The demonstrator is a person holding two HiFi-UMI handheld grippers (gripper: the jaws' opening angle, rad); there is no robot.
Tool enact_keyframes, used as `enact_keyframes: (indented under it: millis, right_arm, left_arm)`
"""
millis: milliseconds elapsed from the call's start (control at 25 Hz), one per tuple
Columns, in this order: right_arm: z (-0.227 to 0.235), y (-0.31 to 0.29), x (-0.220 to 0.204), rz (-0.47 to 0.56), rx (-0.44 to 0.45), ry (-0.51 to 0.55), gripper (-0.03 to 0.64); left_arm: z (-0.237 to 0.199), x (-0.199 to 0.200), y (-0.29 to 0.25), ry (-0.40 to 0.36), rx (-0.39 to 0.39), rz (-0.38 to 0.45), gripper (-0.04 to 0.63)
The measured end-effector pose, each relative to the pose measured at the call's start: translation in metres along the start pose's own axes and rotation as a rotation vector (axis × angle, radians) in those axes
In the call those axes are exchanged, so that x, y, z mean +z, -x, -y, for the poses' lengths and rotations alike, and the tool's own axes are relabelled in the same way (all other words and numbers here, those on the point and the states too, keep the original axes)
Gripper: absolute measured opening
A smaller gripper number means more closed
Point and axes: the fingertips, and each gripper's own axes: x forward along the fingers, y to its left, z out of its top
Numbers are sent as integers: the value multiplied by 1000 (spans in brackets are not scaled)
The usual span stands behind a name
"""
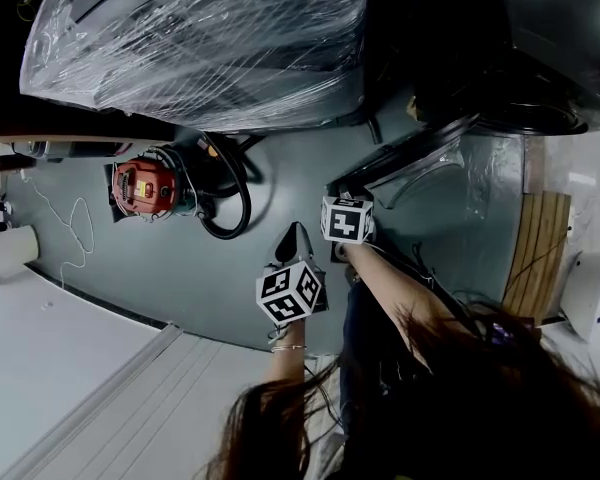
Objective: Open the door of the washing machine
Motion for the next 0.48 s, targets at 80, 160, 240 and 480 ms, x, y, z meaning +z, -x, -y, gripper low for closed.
enact_keyframes:
  millis: [80,160,240,480]
  right_arm:
    - [-2,-3,4,1,1,6,115]
    - [-4,-6,8,5,2,12,115]
    - [-6,-8,12,7,2,15,115]
    - [-11,-17,23,7,-3,31,114]
  left_arm:
    - [-3,2,-2,6,4,-1,12]
    - [-4,3,-3,9,7,-2,12]
    - [-6,5,-5,8,9,-2,12]
    - [-12,12,-9,15,17,1,12]
